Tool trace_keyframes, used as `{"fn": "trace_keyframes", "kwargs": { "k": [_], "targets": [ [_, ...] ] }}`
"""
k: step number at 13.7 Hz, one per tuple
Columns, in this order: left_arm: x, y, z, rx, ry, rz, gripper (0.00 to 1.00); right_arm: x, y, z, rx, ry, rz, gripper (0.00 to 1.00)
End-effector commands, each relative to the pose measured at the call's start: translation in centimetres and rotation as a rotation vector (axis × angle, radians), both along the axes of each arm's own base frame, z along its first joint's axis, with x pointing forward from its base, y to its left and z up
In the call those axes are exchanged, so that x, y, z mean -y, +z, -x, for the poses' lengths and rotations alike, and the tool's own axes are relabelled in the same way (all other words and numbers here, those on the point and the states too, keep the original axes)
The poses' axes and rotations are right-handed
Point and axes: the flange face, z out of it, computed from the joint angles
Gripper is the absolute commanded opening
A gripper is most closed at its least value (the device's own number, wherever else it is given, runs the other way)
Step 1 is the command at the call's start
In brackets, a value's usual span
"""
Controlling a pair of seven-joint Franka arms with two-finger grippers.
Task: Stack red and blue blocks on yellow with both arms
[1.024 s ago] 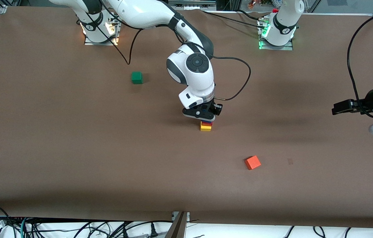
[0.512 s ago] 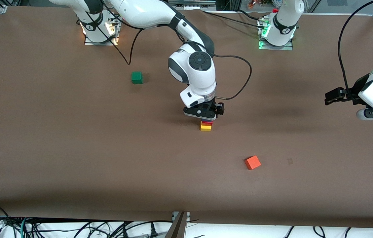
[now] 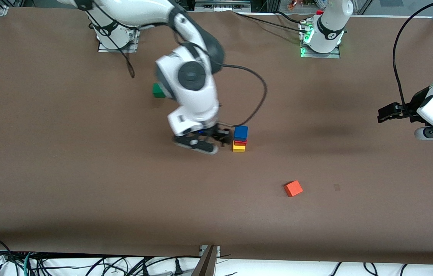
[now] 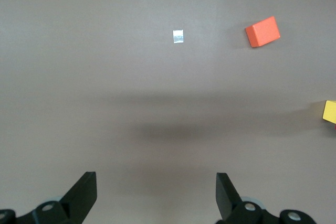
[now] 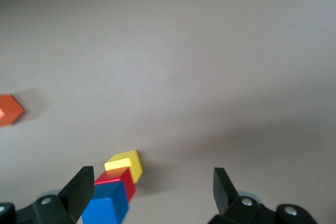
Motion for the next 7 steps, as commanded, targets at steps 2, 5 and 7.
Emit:
{"fn": "trace_keyframes", "kwargs": {
  "k": [2, 5, 7],
  "targets": [
    [-0.7, 1.5, -0.5, 0.036, 0.002, 0.011, 1.00, 10.1, 5.5, -0.2, -0.087, 0.052, -0.008, 1.00],
    [-0.7, 1.5, -0.7, 0.038, 0.009, 0.018, 1.00, 18.2, 8.0, 2.3, -0.097, 0.119, -0.025, 1.00],
    [-0.7, 1.5, -0.7, 0.038, 0.006, 0.021, 1.00, 23.6, 8.6, 5.1, -0.112, 0.154, -0.034, 1.00]
  ]
}}
